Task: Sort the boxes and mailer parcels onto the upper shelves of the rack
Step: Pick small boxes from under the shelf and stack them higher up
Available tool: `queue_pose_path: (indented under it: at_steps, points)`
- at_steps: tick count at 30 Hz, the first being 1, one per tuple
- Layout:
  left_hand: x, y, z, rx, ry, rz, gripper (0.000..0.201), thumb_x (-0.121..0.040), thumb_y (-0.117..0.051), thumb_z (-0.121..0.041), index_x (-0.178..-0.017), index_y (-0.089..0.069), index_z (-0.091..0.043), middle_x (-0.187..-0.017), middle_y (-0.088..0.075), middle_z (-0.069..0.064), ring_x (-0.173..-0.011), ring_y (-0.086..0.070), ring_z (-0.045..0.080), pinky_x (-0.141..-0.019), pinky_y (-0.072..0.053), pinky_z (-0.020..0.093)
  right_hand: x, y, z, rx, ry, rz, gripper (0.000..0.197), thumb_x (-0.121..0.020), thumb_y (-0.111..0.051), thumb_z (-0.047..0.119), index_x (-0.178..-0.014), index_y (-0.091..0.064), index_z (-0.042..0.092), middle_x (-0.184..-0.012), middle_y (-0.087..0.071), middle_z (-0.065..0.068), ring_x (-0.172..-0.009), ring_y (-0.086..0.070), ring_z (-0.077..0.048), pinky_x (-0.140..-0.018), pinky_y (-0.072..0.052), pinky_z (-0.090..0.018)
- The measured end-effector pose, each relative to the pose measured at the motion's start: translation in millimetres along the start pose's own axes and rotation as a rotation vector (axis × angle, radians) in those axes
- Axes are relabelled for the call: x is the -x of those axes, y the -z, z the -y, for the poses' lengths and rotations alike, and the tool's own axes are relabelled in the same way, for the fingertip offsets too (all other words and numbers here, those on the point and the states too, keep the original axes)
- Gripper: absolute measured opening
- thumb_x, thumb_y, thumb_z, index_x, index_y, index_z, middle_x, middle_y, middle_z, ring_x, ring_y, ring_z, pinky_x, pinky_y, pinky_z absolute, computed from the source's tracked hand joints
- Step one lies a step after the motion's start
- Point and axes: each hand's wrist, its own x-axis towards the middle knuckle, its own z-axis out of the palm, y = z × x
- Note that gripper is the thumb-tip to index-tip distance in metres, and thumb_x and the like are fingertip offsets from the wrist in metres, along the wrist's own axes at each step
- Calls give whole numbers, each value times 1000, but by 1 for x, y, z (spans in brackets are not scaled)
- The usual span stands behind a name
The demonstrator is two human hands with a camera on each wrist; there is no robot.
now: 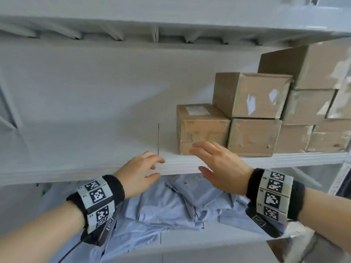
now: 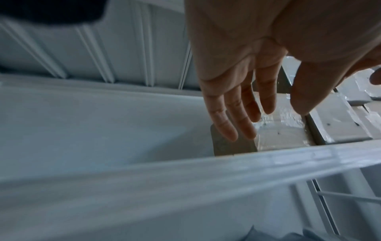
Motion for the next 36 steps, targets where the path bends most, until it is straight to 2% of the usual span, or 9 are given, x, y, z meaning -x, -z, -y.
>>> queue_pose_path:
  at_steps: [4, 11, 14, 16, 20, 24, 28, 33, 36]
  points:
    - [-30, 22, -12, -41, -2, -31, 44, -92, -57, -27, -135, -47, -25, -131, -45, -13, -106, -51, 3, -84, -35, 16, -14, 30, -32, 70, -96, -50, 45, -92, -52, 21, -136, -47, 11, -143, -41, -6, -126, -43, -28, -105, -38, -36]
    - [-85, 25, -34, -74, -27, -113, 66, -93, -58, -24, -150, -25, -29, -156, -19, -7, -138, -32, 15, -111, -27, 28, -37, 44, -71, 142, -203, -33, 41, -92, -52, 23, -130, -48, 8, -138, -42, -10, -127, -41, -30, -103, -40, -40]
    - [-107, 16, -38, -83, -35, -93, 69, -96, -54, -23, -152, -16, -32, -160, -6, -11, -143, -20, 13, -111, -17, 24, -44, 43, -81, 143, -196, -23, 42, -92, -52, 26, -130, -48, 7, -138, -42, -11, -128, -41, -31, -104, -40, -40]
    - [-116, 12, -35, -111, -26, -56, 68, -97, -52, -24, -152, -14, -33, -160, -3, -12, -144, -20, 13, -111, -18, 25, -48, 39, -86, 142, -190, -1, 44, -93, -51, 27, -132, -47, 7, -139, -41, -11, -129, -40, -31, -106, -39, -39]
    - [-121, 15, -25, -141, -34, -88, 60, -98, -49, -20, -150, -22, -31, -159, -16, -8, -142, -25, 13, -112, -22, 28, -51, 30, -96, 128, -195, 34, 44, -95, -49, 30, -132, -46, 6, -141, -40, -12, -130, -41, -31, -105, -40, -39]
    - [-116, 29, -18, -150, -17, -102, 47, -100, -45, -25, -145, -35, -27, -153, -32, -6, -138, -33, 13, -110, -25, 29, -56, 22, -94, 58, -224, 62, 37, -95, -45, 32, -123, -50, 9, -131, -50, -9, -116, -51, -32, -93, -48, -41]
    - [-108, 40, -13, -81, 53, -129, 38, -100, -45, -29, -136, -47, -21, -141, -46, -7, -127, -44, 10, -107, -34, 29, -67, 20, -81, -69, -213, 49, 43, -96, -46, 37, -127, -52, 9, -128, -54, -9, -115, -53, -28, -96, -48, -42]
    - [-96, 54, -6, 92, 165, -252, 23, -97, -51, -31, -112, -65, -21, -115, -60, -7, -106, -57, 7, -93, -43, 25, -74, 25, -57, -152, -132, 40, 36, -95, -48, 36, -114, -60, 8, -110, -60, -7, -99, -58, -23, -86, -51, -40]
    - [-91, 63, -2, 145, 257, -323, 20, -95, -50, -37, -103, -65, -27, -104, -61, -13, -91, -61, 6, -83, -50, 28, -74, 28, -45, -194, -65, 19, 34, -94, -48, 34, -113, -62, 9, -108, -62, -5, -100, -58, -22, -86, -50, -39]
